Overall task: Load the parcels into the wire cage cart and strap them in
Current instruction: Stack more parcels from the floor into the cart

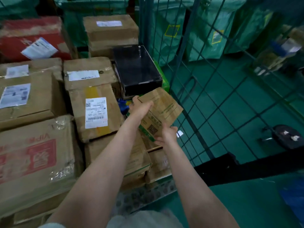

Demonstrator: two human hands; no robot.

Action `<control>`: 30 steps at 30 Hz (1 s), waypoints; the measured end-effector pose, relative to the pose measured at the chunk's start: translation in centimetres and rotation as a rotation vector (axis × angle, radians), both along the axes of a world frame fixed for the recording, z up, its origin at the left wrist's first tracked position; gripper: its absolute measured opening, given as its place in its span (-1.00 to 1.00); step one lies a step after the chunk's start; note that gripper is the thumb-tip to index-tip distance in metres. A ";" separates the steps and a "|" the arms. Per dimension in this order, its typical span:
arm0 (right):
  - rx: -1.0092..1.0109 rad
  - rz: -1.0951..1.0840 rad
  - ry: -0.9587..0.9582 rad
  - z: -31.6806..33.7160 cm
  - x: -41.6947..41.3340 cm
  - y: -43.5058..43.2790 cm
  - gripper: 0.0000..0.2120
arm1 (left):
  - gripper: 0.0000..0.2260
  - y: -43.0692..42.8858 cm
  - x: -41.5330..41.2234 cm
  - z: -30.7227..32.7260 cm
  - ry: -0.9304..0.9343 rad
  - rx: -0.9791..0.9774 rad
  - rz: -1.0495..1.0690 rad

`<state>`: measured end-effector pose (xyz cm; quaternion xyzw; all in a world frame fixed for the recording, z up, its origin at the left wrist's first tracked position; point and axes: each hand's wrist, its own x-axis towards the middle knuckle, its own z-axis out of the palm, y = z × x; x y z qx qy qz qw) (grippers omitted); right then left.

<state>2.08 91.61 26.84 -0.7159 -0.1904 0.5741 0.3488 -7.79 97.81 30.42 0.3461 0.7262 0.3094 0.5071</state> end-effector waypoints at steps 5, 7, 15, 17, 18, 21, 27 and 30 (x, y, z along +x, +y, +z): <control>-0.034 0.059 0.014 -1.3 -1.5 2.0 -0.48 | -0.27 2.5 -0.6 -1.6 0.002 0.040 0.048; -0.049 0.128 0.032 -2.0 -2.3 2.7 -0.50 | -0.19 2.9 -0.8 -2.3 -0.053 0.063 0.090; -0.071 0.369 0.027 -3.4 -1.0 7.6 -0.58 | -0.25 3.0 -0.4 -5.4 -0.196 -0.130 0.263; -0.098 0.177 0.006 -3.8 0.5 8.6 -0.48 | -0.29 3.4 -0.5 -5.8 -0.181 -0.143 0.282; -0.112 0.083 -0.010 -4.1 1.3 9.0 -0.41 | -0.31 3.7 -0.6 -5.8 -0.174 -0.153 0.291; -0.093 -0.033 -0.048 -4.8 3.9 10.1 -0.31 | -0.32 4.3 -0.8 -6.0 -0.179 -0.153 0.289; -0.115 0.201 -0.195 -5.6 2.6 11.9 -0.48 | -0.29 5.3 -1.8 -6.5 -0.115 -0.153 0.339; -0.131 0.272 -0.260 -5.8 2.8 12.3 -0.51 | -0.28 5.3 -1.6 -6.4 -0.097 -0.198 0.318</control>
